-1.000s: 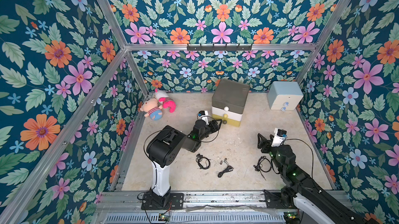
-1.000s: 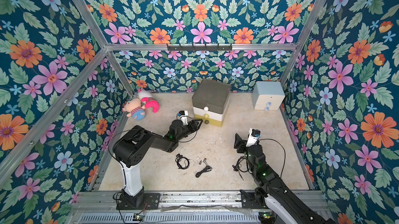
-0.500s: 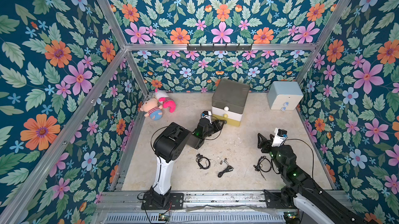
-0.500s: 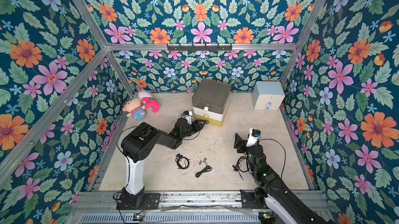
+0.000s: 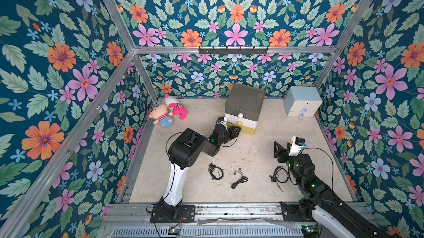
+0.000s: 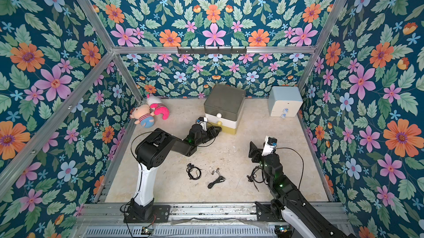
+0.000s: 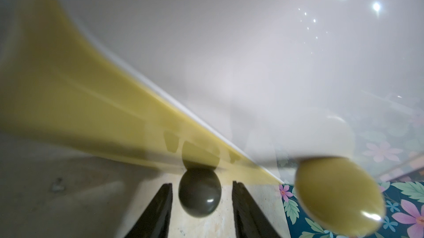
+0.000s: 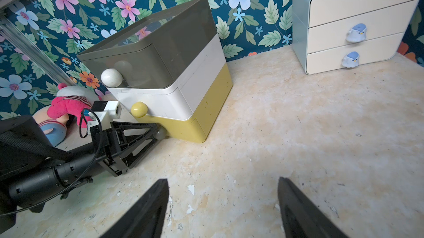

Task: Place the wired earphones into the drawer by color
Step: Open the drawer in the storage box.

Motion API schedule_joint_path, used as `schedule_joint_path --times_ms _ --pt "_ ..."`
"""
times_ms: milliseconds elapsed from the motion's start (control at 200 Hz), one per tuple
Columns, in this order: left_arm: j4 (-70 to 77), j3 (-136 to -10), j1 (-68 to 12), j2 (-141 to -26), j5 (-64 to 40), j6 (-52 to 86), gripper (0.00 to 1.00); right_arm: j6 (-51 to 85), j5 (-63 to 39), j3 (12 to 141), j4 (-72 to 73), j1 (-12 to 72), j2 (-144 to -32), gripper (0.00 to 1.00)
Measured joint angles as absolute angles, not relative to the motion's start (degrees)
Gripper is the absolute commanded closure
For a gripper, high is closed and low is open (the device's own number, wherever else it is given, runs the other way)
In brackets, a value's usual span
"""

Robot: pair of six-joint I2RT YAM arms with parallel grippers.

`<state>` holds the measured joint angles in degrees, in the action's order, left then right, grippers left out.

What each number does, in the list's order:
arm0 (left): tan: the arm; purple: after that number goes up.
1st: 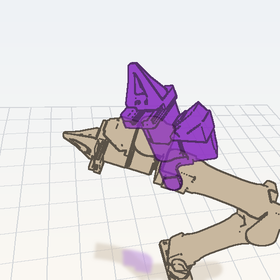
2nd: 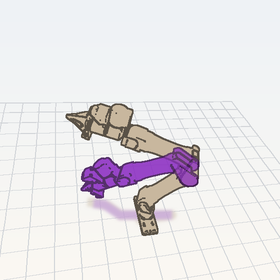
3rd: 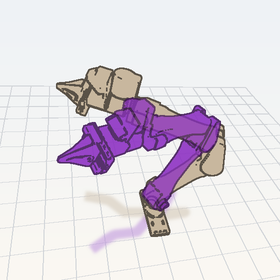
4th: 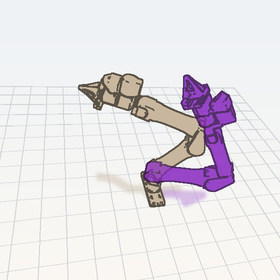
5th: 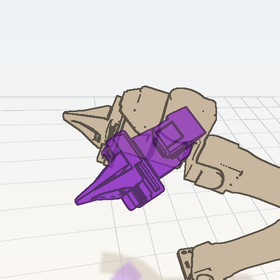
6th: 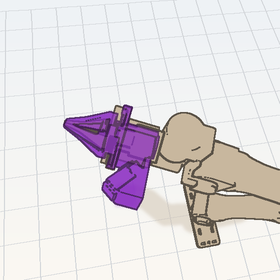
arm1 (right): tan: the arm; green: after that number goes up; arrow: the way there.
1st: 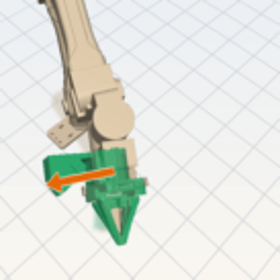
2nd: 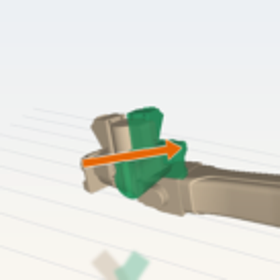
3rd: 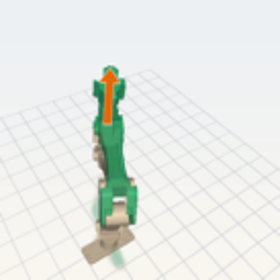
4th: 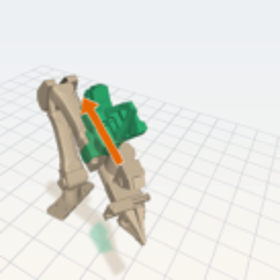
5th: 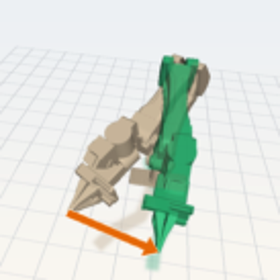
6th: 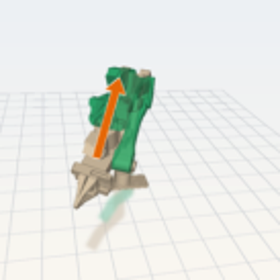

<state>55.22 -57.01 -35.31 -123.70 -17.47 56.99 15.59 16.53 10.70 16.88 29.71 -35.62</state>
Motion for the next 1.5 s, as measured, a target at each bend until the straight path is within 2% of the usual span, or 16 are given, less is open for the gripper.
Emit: schedule_joint_path --times_ms 740,1500 --pt "55.66 -57.23 -35.46 -125.01 -16.56 57.23 0.64 15.59 16.53 10.70 16.88 29.74 -36.10 0.20" --pt "60.64 -45.10 -34.74 -118.54 -16.36 58.08 0.69 15.62 16.51 10.70 16.91 29.71 -36.51 0.20"
